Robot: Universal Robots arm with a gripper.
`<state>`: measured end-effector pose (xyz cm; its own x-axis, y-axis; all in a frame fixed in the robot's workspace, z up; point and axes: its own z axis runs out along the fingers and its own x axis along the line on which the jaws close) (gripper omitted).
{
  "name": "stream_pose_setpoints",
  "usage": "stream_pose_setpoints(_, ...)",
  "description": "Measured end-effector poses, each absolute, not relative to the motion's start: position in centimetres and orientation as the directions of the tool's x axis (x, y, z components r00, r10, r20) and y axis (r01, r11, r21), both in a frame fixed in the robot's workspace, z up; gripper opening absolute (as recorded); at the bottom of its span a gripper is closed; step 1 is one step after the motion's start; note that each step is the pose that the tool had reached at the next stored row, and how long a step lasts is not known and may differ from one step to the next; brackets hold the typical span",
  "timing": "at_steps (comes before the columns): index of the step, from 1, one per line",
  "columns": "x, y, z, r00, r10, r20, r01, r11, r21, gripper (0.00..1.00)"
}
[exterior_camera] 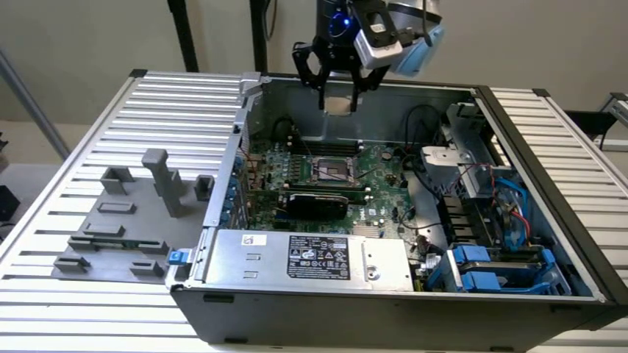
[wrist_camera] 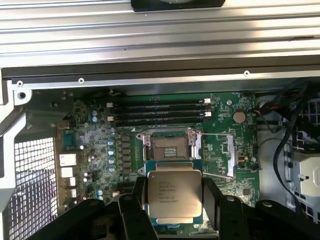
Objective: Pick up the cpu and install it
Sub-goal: 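Pick up the cpu and move it towards the insertion slot, then place the cpu into insertion slot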
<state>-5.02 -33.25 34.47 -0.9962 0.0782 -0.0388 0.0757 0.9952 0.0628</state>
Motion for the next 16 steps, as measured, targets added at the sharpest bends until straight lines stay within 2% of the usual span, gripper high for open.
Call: stream_pose_setpoints(16,-4.4,-32.87,34.14,-0.997,0.072,-0.036,0.07,0.996,0.063,0.55)
